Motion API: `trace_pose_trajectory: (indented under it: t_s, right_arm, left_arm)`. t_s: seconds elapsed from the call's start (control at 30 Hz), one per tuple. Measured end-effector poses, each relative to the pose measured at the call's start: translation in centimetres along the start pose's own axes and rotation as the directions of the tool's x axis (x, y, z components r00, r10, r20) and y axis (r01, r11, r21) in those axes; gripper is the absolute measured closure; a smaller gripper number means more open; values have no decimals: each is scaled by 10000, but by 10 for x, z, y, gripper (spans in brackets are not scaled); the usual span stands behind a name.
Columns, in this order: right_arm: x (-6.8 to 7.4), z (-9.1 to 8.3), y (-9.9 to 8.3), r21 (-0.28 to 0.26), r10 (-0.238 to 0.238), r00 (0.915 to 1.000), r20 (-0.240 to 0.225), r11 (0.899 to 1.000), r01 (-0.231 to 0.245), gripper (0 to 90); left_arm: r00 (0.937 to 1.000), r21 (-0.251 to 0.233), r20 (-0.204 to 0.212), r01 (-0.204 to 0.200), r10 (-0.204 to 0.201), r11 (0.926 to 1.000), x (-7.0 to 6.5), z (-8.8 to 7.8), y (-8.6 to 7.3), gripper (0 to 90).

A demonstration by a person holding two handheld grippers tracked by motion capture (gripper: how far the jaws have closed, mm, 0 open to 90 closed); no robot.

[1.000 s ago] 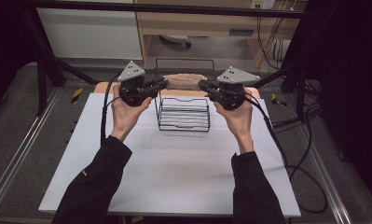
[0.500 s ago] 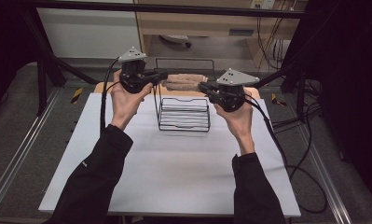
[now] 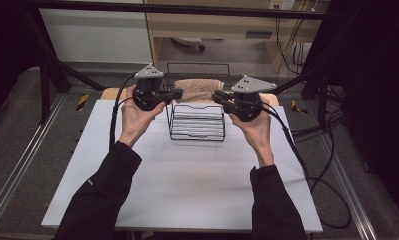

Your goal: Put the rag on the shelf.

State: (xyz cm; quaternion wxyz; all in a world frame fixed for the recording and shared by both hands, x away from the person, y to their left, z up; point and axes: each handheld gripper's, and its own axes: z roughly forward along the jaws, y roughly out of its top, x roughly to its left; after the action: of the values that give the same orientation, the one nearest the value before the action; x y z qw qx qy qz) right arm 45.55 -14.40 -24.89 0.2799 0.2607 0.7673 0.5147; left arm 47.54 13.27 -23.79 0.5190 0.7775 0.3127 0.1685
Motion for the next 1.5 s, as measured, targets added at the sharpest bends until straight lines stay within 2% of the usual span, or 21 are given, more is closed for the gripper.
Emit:
trace_pose_trajectory:
  t_s: [0.13,0.3,0.37,0.43,0.53,0.63,0.77,0.87,1.0,1.2,1.37,1.5]
  right_arm:
    - [-1,-1,0,-106,97,10000,-13,9999,-97,758]
    - [-4,-5,0,-486,409,9992,-37,9980,-410,714]
    - [-6,-5,0,-542,512,9987,-29,9972,-512,724]
    - [-6,-4,0,-443,652,9978,-149,9969,-658,780]
    - [-5,1,-4,-159,849,9962,-193,9962,-852,854]
    - [-6,8,-9,177,1087,9941,-20,9939,-1086,892]
    - [-8,15,-17,365,1348,9906,237,9901,-1356,898]
    - [-9,19,-21,409,1353,9898,448,9897,-1372,888]
    - [-9,17,-23,242,1462,9884,407,9888,-1472,868]
    - [-8,7,-22,11,1611,9867,201,9869,-1611,770]
    - [-9,-5,-25,-66,1869,9823,105,9824,-1869,642]
    - [-9,-14,-30,-39,2014,9795,25,9795,-2014,506]
  left_arm:
    - [9999,-7,-73,-78,78,10000,0,2,-1,897]
    - [9997,-7,-126,-209,209,9998,-1,5,-5,897]
    - [9995,46,-175,-276,277,9996,0,6,-7,896]
    - [9994,11,-175,-290,291,9996,0,7,-9,896]
    - [9991,-5,-192,-386,385,9993,-1,9,-13,896]
    - [9982,26,-299,-523,524,9986,-1,11,-17,896]
    - [9973,10,-530,-512,512,9987,0,15,-22,895]
    - [9973,-98,-637,-379,372,9992,2,18,-24,889]
    - [9974,-162,-648,-317,305,9994,2,18,-26,871]
    - [9968,-128,-647,-468,459,9988,-1,9,-27,797]
    - [9965,60,-647,-525,528,9986,-3,1,-33,686]
    - [9965,391,-759,-320,349,9987,-2,-4,-44,590]
